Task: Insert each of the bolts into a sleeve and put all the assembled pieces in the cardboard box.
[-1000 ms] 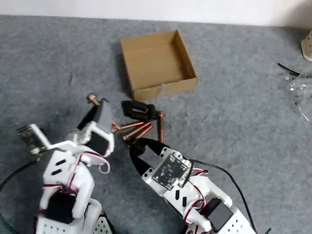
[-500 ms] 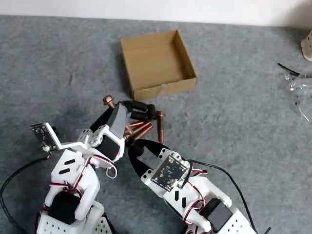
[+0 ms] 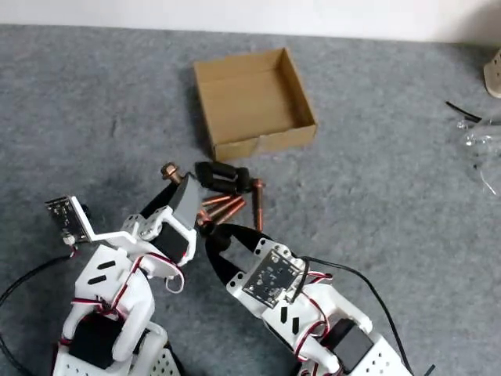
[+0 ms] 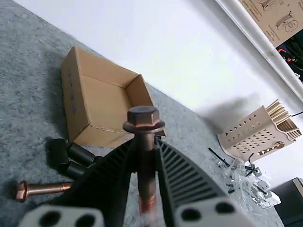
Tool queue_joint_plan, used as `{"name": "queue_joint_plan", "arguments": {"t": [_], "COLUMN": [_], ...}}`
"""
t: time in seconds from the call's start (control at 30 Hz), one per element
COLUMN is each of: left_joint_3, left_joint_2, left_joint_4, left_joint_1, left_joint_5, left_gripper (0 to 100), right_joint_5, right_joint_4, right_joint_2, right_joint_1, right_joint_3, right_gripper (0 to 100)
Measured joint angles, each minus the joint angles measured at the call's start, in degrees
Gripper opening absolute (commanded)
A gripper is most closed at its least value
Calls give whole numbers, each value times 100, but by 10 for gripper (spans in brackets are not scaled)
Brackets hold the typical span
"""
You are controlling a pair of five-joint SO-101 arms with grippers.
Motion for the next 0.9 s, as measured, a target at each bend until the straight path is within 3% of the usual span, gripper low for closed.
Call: {"name": "queue_joint_plan", "arguments": {"t": [0.67, 0.9], "left_joint_3": [-607, -607], "left_joint_2": [-9, -9], "left_joint_4": [202, 431], "left_joint_1": [9, 9], "left_joint_5": [0, -334], "left_gripper": [5, 5], "right_joint_5": [0, 0], "right_joint_4": [-9, -9], "right_joint_2": [0, 0], "right_joint_1": [26, 202], "right_joint_3": [185, 185], "right_gripper": [5, 5]}}
